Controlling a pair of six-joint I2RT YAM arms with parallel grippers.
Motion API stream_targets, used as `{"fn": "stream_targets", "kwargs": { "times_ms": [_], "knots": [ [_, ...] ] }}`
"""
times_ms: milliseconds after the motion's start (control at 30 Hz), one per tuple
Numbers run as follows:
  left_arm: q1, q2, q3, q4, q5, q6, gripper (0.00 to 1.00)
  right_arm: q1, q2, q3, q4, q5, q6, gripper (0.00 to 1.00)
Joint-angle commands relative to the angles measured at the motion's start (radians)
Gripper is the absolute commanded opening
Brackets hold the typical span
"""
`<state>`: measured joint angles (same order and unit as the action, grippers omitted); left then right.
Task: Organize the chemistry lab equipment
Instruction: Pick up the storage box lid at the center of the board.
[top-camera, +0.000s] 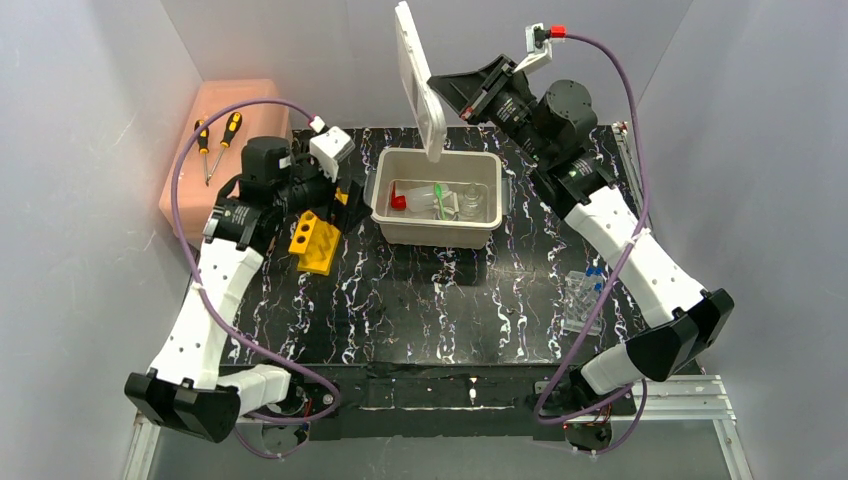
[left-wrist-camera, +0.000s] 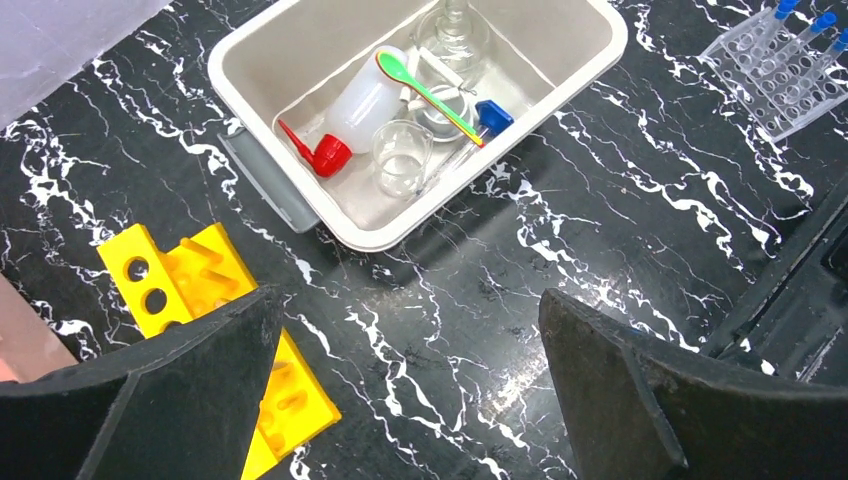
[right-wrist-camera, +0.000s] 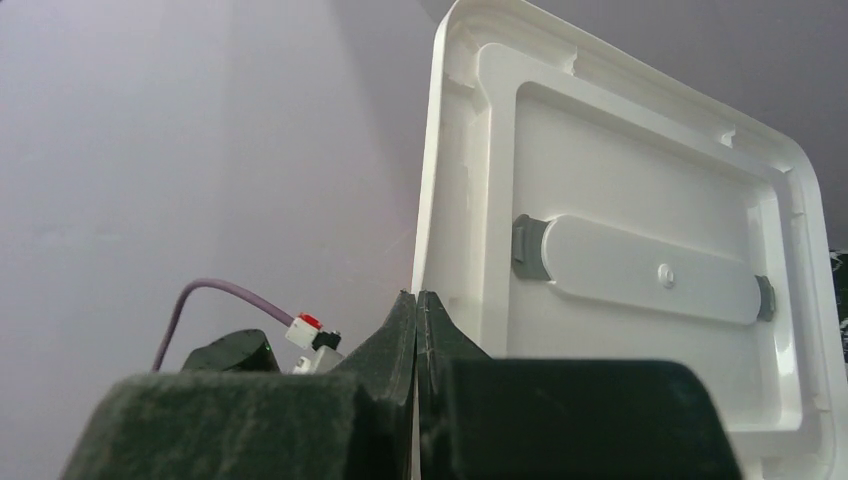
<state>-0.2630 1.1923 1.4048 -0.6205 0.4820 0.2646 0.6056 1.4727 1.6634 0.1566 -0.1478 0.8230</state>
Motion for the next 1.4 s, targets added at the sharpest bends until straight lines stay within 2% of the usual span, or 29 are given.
{"fn": "stream_targets", "kwargs": {
  "times_ms": [0,100,300,500,600,833,1033,1233,1333,1367],
  "knots": [
    [-0.008,-0.065,-0.095,0.101,0.027,-0.039,0.99,0.009,-0.033,-0.024,0.210,0.020,0.134,0.01],
    [-0.073,-0.093,-0.125,0.135,-0.028,0.001,0.99,0.014,-0.039,-0.083,0.285,0.079,0.243,0.01],
    [-0.244,-0.114,-0.121,0.247,-0.273,0.209,0.99,0.026,-0.039,-0.161,0.411,0.129,0.412,0.01],
    [-0.397,-0.123,-0.238,0.461,-0.453,0.220,0.99,0.058,-0.029,-0.162,0.443,0.184,0.494,0.01],
    [-0.488,-0.107,-0.269,0.590,-0.618,0.234,0.99,0.069,-0.033,-0.173,0.462,0.217,0.527,0.01],
    [-0.550,0.018,-0.126,0.664,-0.797,0.208,0.99,0.096,-0.036,-0.194,0.476,0.289,0.617,0.01],
    [-0.545,0.054,-0.082,0.688,-0.825,0.212,0.98,0.121,-0.055,-0.192,0.425,0.326,0.640,0.01],
    [-0.538,0.072,-0.050,0.689,-0.799,0.216,0.77,0.139,-0.080,-0.205,0.395,0.349,0.632,0.01],
    [-0.533,0.068,-0.051,0.700,-0.790,0.246,0.53,0.140,-0.103,-0.241,0.387,0.367,0.630,0.01],
    [-0.531,0.066,-0.056,0.707,-0.792,0.260,0.41,0.139,-0.112,-0.251,0.380,0.377,0.624,0.01]
  ]
}}
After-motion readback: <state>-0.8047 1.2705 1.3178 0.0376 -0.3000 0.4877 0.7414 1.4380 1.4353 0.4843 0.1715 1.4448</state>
